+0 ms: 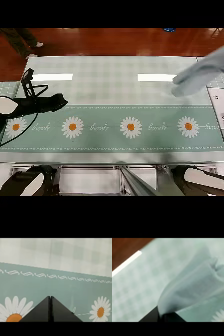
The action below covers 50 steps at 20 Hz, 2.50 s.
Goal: Fold the shirts.
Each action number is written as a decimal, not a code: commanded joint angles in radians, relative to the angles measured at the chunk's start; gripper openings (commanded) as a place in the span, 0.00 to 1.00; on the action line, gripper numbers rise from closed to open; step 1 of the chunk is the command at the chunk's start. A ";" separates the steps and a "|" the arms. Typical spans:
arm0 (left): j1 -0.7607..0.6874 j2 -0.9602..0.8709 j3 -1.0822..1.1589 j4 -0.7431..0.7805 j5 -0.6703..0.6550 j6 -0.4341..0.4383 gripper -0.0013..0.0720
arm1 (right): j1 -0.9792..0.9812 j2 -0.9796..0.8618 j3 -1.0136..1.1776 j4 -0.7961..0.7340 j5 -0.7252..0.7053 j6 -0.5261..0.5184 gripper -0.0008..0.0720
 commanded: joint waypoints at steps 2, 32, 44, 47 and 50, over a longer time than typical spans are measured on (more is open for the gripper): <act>-0.001 0.000 0.000 -0.008 0.003 0.001 0.05 | -0.166 0.204 -0.283 -0.238 0.176 -0.005 0.04; -0.035 -0.362 0.952 0.068 -0.093 0.133 0.05 | 0.263 0.243 -0.642 0.034 -0.673 -0.400 0.04; -0.080 -0.430 0.585 0.307 -0.097 0.007 0.05 | 0.602 -0.085 -0.641 -0.520 -0.568 -0.159 0.04; -0.080 -0.437 0.584 0.307 -0.109 0.007 0.05 | 0.602 -0.067 -0.641 -0.520 -0.572 -0.159 0.04; -0.080 -0.442 0.584 0.307 -0.109 0.007 0.05 | 0.602 -0.068 -0.641 -0.520 -0.572 -0.159 0.04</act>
